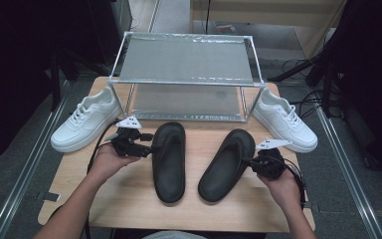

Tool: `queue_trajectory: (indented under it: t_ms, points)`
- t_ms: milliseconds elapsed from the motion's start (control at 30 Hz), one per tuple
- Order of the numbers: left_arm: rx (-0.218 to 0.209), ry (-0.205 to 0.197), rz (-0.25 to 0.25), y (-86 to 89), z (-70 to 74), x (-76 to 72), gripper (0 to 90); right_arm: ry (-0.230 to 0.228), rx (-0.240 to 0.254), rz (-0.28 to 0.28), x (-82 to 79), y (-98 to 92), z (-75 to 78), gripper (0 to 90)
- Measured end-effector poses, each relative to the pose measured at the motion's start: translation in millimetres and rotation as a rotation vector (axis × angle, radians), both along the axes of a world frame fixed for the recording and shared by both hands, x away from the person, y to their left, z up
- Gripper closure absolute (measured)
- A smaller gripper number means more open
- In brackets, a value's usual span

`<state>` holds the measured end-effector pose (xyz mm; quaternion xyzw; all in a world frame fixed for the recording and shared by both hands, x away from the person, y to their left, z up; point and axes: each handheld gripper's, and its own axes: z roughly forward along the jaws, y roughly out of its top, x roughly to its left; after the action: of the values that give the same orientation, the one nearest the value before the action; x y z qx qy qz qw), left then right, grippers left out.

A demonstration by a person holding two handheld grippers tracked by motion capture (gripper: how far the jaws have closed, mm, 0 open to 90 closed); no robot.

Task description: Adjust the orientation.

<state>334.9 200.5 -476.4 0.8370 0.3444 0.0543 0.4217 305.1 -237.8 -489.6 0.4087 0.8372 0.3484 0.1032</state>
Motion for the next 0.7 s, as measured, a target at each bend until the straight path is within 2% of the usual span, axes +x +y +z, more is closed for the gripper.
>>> queue_trajectory:
  t_ms: [400,700]
  points:
    - [0.007,0.007,0.027,9.3,-3.3,-4.0,38.3,-0.003,0.001,0.027,15.0,12.6,-0.8,90.0]
    - [0.013,0.015,0.036,12.5,-5.6,-7.6,38.3,0.004,0.009,0.083,25.1,19.9,-1.3,90.0]
